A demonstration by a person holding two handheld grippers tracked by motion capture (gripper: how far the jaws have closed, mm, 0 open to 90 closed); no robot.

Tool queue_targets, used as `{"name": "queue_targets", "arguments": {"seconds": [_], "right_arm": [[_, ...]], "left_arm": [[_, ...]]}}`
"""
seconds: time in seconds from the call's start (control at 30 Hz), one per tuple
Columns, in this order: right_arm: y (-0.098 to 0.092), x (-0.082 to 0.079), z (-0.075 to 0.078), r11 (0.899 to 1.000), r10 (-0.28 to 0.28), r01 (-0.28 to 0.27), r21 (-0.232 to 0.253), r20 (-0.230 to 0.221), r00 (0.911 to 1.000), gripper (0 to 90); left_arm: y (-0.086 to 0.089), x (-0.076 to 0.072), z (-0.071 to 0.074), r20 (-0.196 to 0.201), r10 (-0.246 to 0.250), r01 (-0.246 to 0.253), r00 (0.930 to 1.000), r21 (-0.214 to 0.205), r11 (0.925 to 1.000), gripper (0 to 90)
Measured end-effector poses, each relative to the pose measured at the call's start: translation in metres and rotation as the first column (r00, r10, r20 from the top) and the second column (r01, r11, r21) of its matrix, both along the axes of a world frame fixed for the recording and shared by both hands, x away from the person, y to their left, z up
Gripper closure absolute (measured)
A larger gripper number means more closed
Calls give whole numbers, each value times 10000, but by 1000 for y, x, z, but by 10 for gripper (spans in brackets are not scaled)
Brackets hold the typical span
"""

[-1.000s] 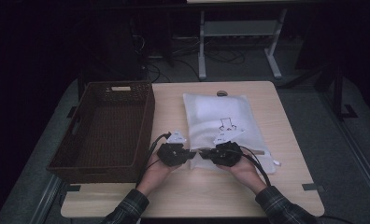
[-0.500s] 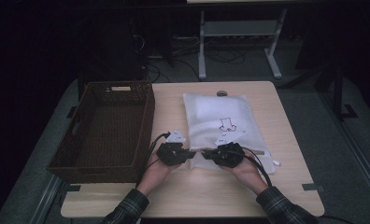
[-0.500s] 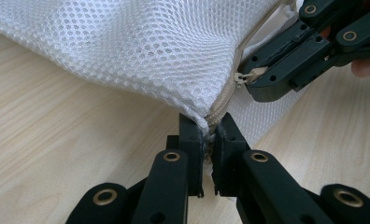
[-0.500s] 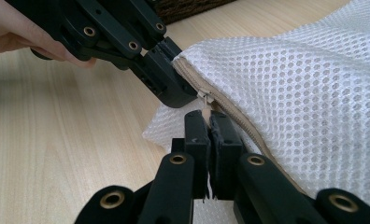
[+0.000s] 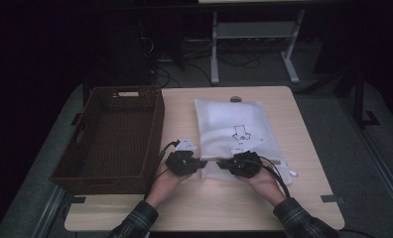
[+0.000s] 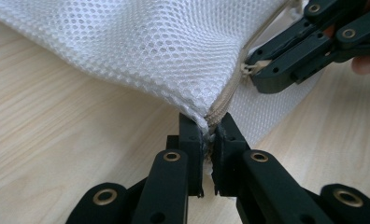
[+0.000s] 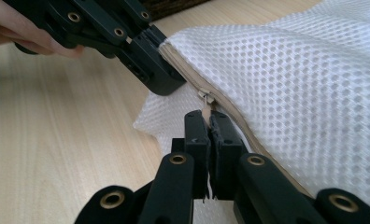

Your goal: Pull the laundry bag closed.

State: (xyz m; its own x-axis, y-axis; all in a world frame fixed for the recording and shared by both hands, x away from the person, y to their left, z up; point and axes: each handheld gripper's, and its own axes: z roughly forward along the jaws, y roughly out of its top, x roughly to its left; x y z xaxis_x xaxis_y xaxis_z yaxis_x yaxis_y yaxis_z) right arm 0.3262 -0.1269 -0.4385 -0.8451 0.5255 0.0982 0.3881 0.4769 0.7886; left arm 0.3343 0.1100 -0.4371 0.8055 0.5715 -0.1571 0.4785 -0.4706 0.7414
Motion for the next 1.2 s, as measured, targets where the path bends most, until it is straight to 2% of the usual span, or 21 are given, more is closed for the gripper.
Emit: {"name": "queue_targets", "arguments": {"seconds": [0.13,0.2,0.27,0.37,0.57,0.6,0.63,0.67,0.7,0.73,0.8,0.93,1.03,1.1,1.2], "right_arm": [[-2,1,0,10000,-50,50,-53,3,10000,868],[-6,1,0,9999,-111,112,63,-88,9999,868],[-6,0,0,9999,-127,126,-63,-5,9999,868],[-7,0,0,9998,-164,164,-79,-18,9999,868],[-8,-1,0,9990,-338,341,-300,96,9994,868],[-10,-1,0,9987,-431,432,-258,31,9991,868],[-13,0,0,9988,-468,468,-170,-15,9989,868],[-13,0,0,9988,-468,468,-170,-15,9989,868],[-15,0,1,9989,-460,459,-42,-79,9989,868],[-14,-1,0,9988,-469,469,-152,3,9989,867],[-15,-1,-1,9988,-469,468,-161,-31,9989,867],[-15,-2,1,9985,-518,519,-162,34,9987,868],[-17,-2,1,9982,-572,573,-198,45,9984,868],[-17,-2,1,9977,-616,616,-267,18,9981,868],[-23,-1,1,9954,-901,902,-314,37,9959,869]], "left_arm": [[2,1,0,8,162,-162,9999,62,9999,841],[4,1,0,-108,243,-244,9996,-99,9997,841],[2,0,0,11,220,-220,9998,63,9997,841],[2,0,0,0,206,-206,9998,70,9998,841],[1,0,1,103,423,-426,9991,255,9988,842],[6,2,2,-3,604,-604,9982,154,9981,842],[7,3,2,-123,615,-615,9980,-41,9981,842],[7,3,2,-123,615,-615,9980,-41,9981,842],[5,2,1,-51,580,-580,9983,112,9983,842],[5,2,0,-48,554,-553,9985,156,9983,842],[6,3,-1,-176,524,-523,9985,72,9986,842],[6,3,0,-190,608,-608,9980,-5,9981,842],[3,2,0,-158,606,-605,9980,89,9981,842],[2,2,0,-58,751,-749,9972,351,9966,845],[6,4,1,-248,1001,-994,9947,285,9946,845]]}}
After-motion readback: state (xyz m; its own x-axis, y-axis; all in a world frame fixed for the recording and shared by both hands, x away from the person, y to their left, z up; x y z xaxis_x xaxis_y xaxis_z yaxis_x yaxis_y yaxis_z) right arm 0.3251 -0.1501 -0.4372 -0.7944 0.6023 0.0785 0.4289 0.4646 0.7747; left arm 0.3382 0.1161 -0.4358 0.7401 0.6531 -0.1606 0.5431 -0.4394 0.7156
